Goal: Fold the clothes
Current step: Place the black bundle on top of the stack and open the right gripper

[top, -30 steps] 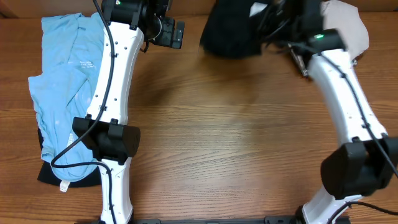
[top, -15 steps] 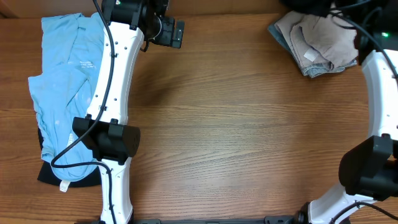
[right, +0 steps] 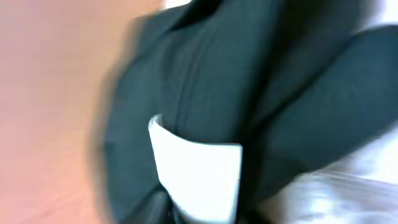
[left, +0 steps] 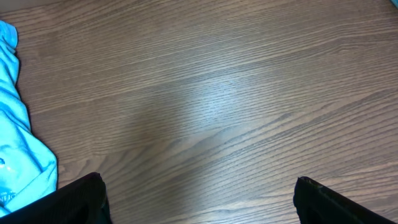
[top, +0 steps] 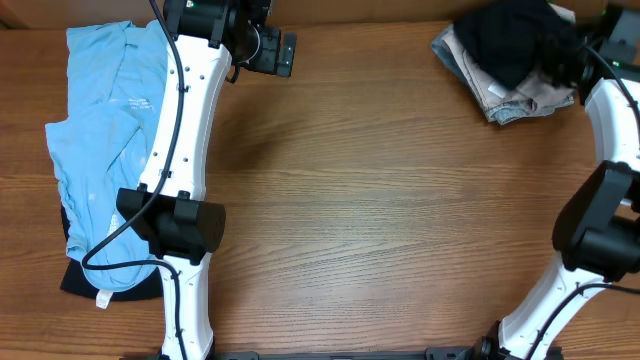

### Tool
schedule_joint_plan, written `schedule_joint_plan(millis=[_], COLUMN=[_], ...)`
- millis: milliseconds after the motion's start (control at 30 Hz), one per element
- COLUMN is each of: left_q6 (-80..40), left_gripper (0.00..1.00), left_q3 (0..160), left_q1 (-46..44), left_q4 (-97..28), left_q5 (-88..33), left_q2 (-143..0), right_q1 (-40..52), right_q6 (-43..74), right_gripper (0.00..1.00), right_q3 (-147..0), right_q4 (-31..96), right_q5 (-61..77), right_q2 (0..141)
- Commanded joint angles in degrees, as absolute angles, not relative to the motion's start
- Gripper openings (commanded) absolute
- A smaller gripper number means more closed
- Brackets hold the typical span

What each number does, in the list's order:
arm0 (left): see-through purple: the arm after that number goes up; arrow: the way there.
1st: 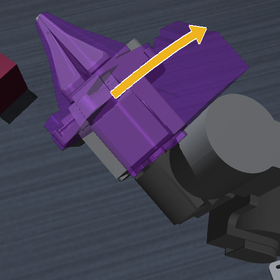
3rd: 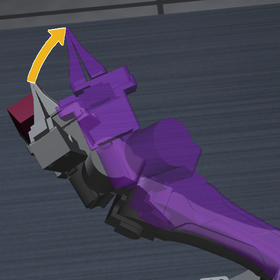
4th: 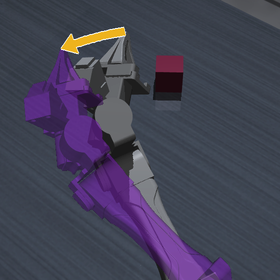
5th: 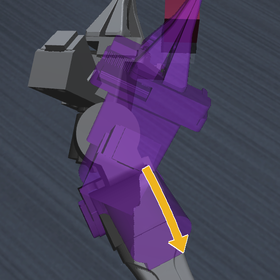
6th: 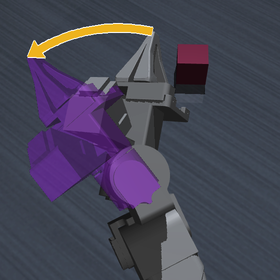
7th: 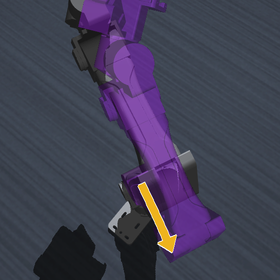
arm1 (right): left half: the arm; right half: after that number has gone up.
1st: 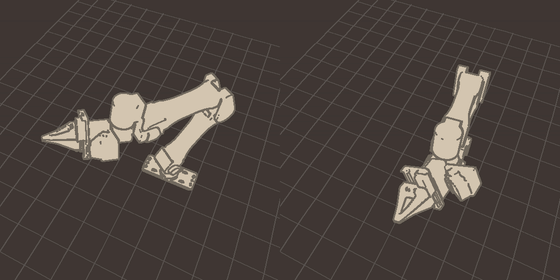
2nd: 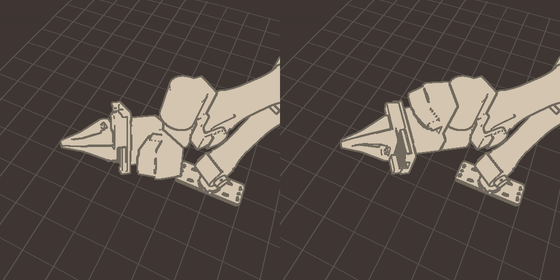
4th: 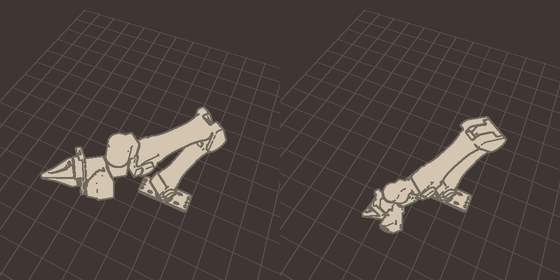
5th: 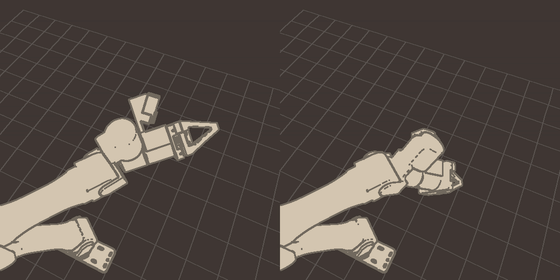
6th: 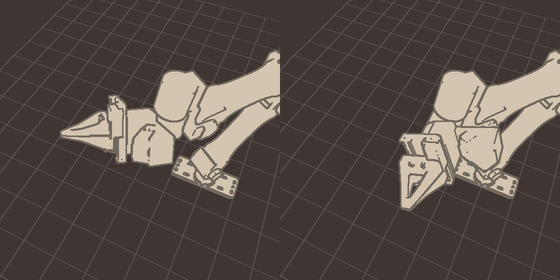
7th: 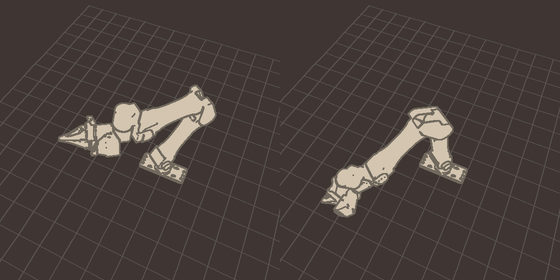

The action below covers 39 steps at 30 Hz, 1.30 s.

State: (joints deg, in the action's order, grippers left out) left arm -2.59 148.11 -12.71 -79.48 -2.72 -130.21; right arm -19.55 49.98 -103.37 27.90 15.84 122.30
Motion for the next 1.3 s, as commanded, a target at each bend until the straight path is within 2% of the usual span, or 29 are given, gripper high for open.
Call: schedule_joint_plan(millis=[0, 33, 67, 167, 233, 367, 633, 767, 867, 1000, 1267], left_q6=[-1.5, -1.5, -1.5, -1.5, -1.5, -1.5, -1.5, -1.5, -1.5, -1.5, -1.5], left_gripper=[1.0, 1.0, 1.0, 1.0, 1.0, 1.0, 1.0, 1.0, 1.0, 1.0, 1.0], left_q3=[148.6, 148.6, 148.6, 148.6, 148.6, 148.6, 148.6, 148.6, 148.6, 148.6, 148.6], left_q1=[-12.3, -12.3, -12.3, -12.3, -12.3, -12.3, -12.3, -12.3, -12.3, -12.3, -12.4], left_q4=[-79.1, -79.0, -79.0, -78.9, -78.9, -79.0, -79.0, -79.0, -79.0, -79.0, -79.0], left_q5=[-2.3, -2.3, -2.3, -2.3, -2.3, -2.3, -2.3, -2.3, -2.3, -2.3, -2.4], left_q2=[-130.6, -130.6, -130.6, -130.6, -130.6, -130.6, -130.6, -130.6, -130.6, -130.6, -130.6], right_q1=[-20.9, -21.3, -21.6, -23.1, -24.2, -25.7, -25.2, -23.5, -20.6, -14.2, -5.0], right_q6=[47.3, 45.5, 43.2, 39.5, 38.1, 34.0, 23.7, 18.5, 13.4, 13.7, 13.7], right_gripper=[0.52, 0.7, 0.79, 0.91, 0.95, 0.98, 0.98, 0.98, 1.0, 1.0, 1.0], right_q3=[-103.2, -103.2, -103.2, -103.3, -103.3, -104.7, -106.0, -106.0, -106.0, -106.0, -106.0], right_q4=[30.0, 30.8, 31.5, 35.0, 37.9, 43.9, 51.1, 53.3, 54.7, 59.1, 61.4], right_q5=[6.5, 5.8, 5.8, 5.8, 6.1, 6.0, 6.8, 12.8, 20.2, 29.1, 30.1], right_q2=[121.6, 121.6, 121.6, 121.0, 120.0, 116.4, 101.5, 93.8, 88.1, 81.9, 77.9])
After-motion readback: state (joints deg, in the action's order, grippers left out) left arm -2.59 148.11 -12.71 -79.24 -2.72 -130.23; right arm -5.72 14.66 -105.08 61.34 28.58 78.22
